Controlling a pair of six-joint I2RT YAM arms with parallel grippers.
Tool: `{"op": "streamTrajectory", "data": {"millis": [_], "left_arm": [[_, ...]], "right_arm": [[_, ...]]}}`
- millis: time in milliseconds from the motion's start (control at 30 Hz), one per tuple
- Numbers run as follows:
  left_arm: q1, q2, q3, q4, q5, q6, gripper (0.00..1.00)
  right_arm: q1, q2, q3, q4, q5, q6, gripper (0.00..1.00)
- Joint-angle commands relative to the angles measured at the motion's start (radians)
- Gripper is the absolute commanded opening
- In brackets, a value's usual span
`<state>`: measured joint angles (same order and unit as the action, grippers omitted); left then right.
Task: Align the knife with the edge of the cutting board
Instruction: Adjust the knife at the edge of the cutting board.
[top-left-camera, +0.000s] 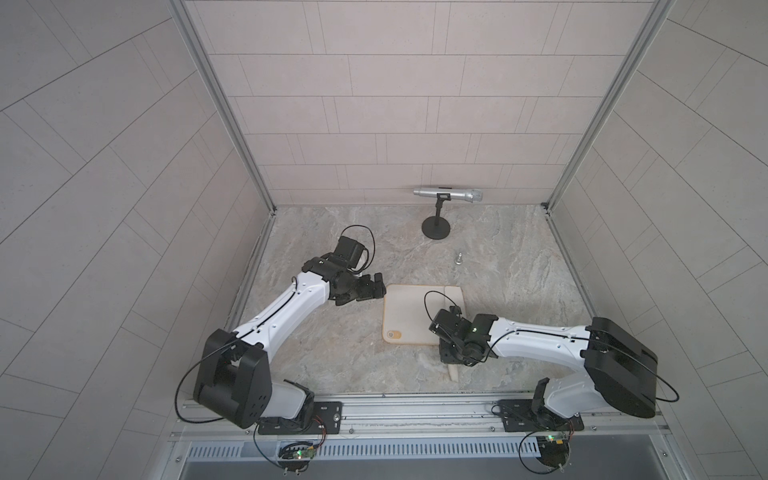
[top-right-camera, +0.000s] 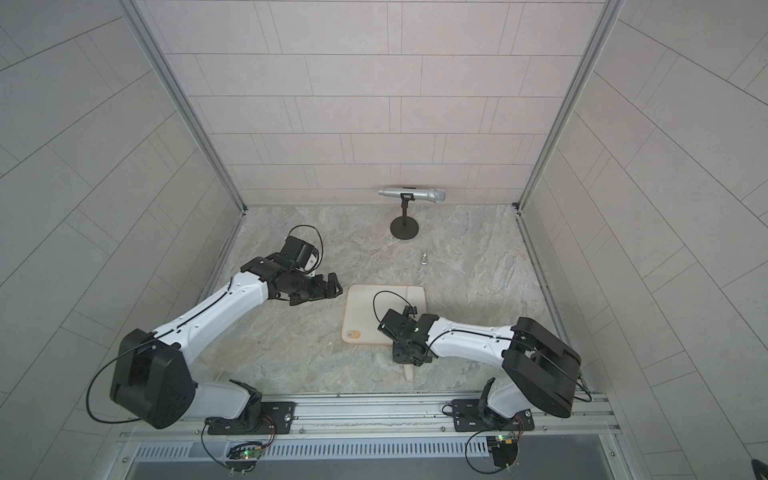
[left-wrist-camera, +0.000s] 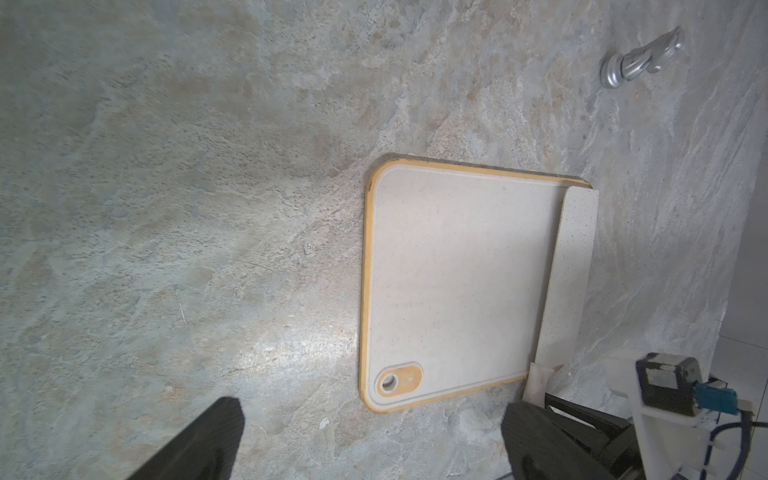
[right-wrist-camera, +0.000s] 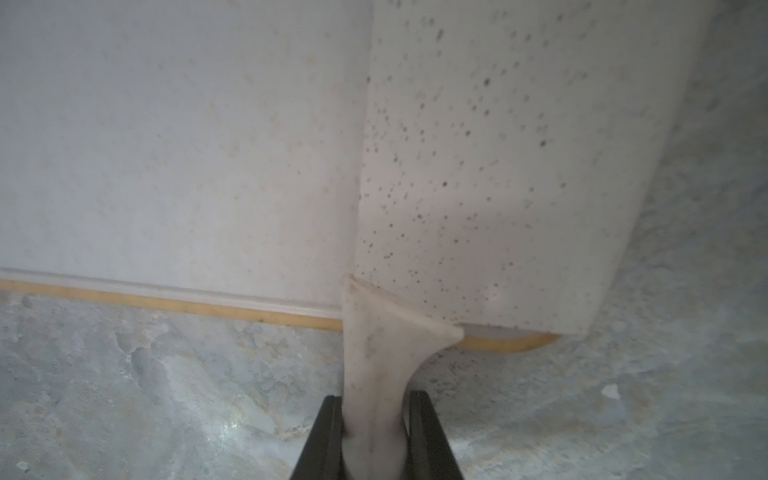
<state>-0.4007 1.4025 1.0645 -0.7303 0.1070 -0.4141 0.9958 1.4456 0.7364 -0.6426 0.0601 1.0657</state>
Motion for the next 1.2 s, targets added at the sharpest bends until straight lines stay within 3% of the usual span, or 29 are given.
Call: {"op": "streamTrajectory", "data": {"millis": [0, 1167], "left_arm": [[-0.004, -0.005, 0.002, -0.021, 0.0, 0.015, 1.0], [-0.005, -0.005, 0.003, -0.021, 0.0, 0.015, 1.0]], "right_arm": [[0.004, 0.018, -0.005, 0.009, 0.015, -0.013, 0.01], [0.029, 0.044, 0.015, 0.03, 0.006, -0.032, 0.01]]}}
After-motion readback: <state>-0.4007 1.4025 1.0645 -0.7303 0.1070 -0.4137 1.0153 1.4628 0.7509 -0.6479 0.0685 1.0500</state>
